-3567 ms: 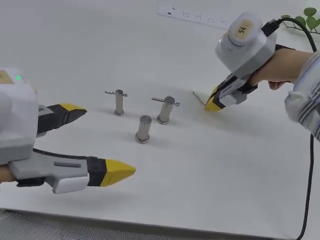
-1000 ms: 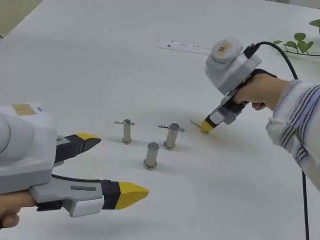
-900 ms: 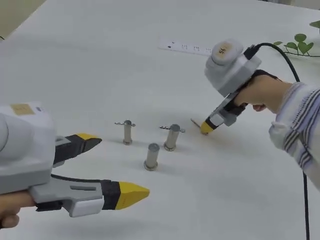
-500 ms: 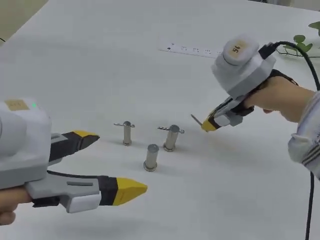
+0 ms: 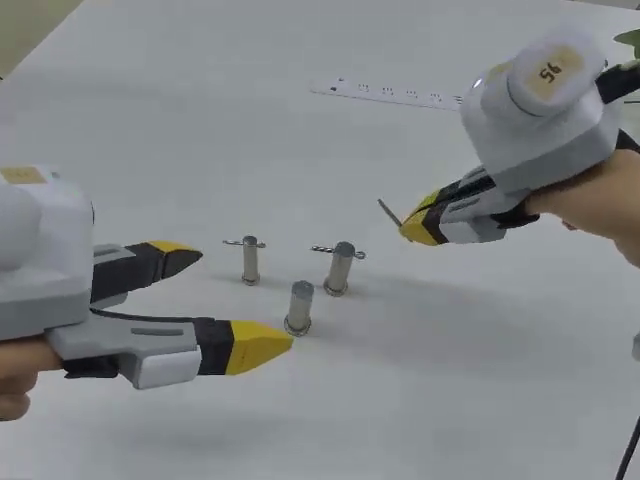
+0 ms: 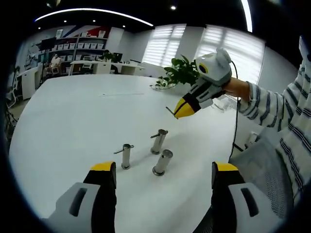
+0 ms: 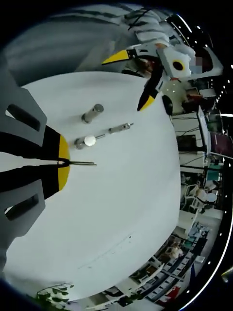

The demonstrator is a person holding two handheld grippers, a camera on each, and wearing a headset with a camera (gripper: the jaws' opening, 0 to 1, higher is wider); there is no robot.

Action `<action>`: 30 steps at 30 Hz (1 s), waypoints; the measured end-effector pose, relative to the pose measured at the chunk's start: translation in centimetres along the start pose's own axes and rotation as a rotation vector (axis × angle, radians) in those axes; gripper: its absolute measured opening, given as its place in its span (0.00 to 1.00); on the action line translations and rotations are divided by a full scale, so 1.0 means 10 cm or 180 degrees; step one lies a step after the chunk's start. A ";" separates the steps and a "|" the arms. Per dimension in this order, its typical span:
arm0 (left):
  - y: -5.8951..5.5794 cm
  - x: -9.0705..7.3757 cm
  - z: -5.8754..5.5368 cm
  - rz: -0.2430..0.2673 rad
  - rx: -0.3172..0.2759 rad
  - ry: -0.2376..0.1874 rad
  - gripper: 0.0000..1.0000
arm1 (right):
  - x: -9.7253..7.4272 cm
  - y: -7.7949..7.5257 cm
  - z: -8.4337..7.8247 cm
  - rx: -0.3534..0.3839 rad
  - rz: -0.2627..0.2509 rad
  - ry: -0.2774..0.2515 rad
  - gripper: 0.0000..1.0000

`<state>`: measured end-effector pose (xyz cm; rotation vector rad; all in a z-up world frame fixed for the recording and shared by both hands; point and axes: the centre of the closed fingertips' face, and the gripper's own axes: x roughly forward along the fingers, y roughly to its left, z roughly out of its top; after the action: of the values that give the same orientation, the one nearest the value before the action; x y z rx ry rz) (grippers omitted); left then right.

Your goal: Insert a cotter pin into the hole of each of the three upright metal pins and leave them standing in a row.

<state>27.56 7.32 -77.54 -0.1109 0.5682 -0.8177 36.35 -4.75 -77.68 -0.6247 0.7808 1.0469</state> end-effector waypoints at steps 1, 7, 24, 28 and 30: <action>-0.01 0.00 0.01 -0.0016 -0.0010 -0.0005 0.80 | -0.03 0.01 0.05 -0.0018 -0.0014 -0.0054 0.02; -0.10 0.04 0.08 -0.0179 -0.0093 -0.0040 0.80 | -0.18 0.14 0.19 -0.0191 -0.0115 -0.0241 0.02; -0.17 0.12 0.20 -0.0288 -0.0082 -0.0025 0.82 | -0.29 0.58 0.34 -0.0370 -0.0066 -0.0615 0.02; -0.21 0.13 0.30 -0.0313 -0.0129 -0.0112 0.71 | -0.25 0.66 0.34 -0.0483 -0.0080 -0.0646 0.02; -0.19 0.14 0.31 -0.0325 -0.0149 -0.0122 0.68 | -0.25 0.70 0.34 -0.0516 -0.0071 -0.0666 0.02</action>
<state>28.67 4.61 -74.90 -0.1992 0.5490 -0.8997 30.08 -0.73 -74.30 -0.6479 0.5091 1.1421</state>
